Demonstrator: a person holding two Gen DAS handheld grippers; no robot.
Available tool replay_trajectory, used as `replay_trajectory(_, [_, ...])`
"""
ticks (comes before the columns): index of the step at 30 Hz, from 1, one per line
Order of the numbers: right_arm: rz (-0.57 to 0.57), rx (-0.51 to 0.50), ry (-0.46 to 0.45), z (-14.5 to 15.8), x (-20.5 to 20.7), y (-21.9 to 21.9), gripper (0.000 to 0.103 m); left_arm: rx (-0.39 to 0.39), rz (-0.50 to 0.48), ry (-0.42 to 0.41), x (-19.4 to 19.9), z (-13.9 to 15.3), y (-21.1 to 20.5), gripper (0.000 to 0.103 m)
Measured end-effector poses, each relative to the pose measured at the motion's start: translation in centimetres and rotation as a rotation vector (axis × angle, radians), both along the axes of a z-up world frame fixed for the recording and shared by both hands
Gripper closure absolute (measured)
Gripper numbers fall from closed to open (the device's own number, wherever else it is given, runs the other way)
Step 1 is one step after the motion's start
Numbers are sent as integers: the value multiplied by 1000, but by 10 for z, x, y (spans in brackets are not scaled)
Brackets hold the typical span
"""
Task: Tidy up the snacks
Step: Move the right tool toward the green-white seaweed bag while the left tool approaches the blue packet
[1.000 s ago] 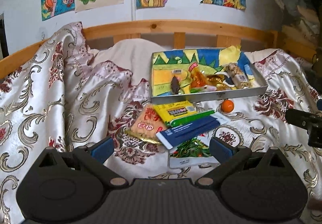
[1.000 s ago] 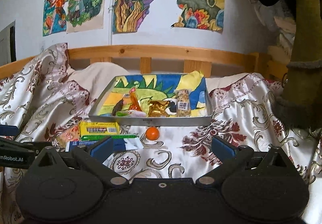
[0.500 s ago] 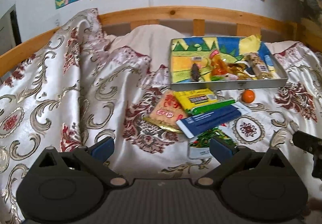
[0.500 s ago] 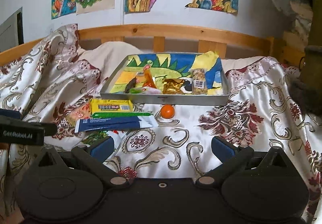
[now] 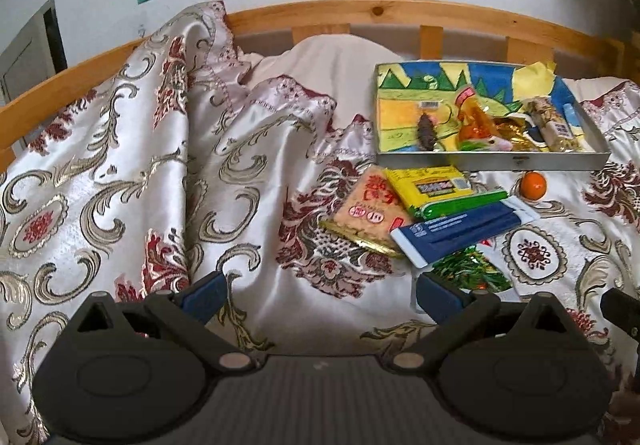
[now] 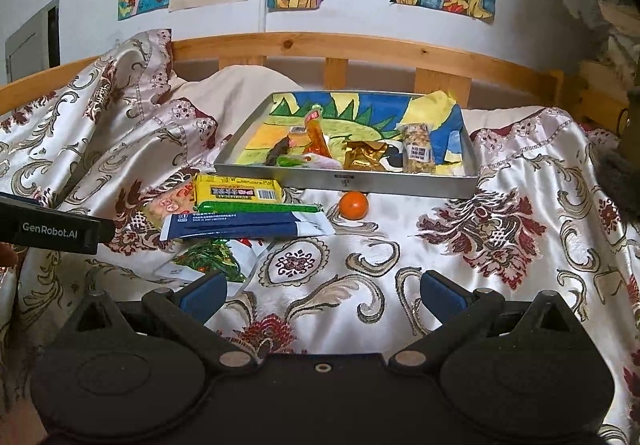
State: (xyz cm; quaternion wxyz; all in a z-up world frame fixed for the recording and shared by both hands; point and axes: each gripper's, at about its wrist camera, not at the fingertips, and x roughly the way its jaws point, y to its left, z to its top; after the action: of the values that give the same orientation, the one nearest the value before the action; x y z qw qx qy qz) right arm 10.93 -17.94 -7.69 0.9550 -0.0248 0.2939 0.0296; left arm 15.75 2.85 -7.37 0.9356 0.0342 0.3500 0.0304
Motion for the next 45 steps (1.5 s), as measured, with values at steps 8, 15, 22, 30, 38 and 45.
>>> replay_trajectory(8, [-8,23,21,-8,8,1,1,-9,42,2,4,-2,7,0])
replay_trajectory(15, [13,46,20,-9,18,7,1,-41,92,-10,11,0,15,0])
replay_trajectory(22, [45,59,27,-9,40,17,1,-78,141,-3,18,-2,24,0])
replay_trajectory(30, [87,80,62,-21,60,25,1,-176,178,-12,32,-5,41,1])
replay_trajectory(38, [124,132,119,-38,81,36,1,-216,177,-21,55,-13,44,1])
replay_trajectory(45, [180,153,144,-47,96,52,5,-221,127,-28,74,-19,39,1])
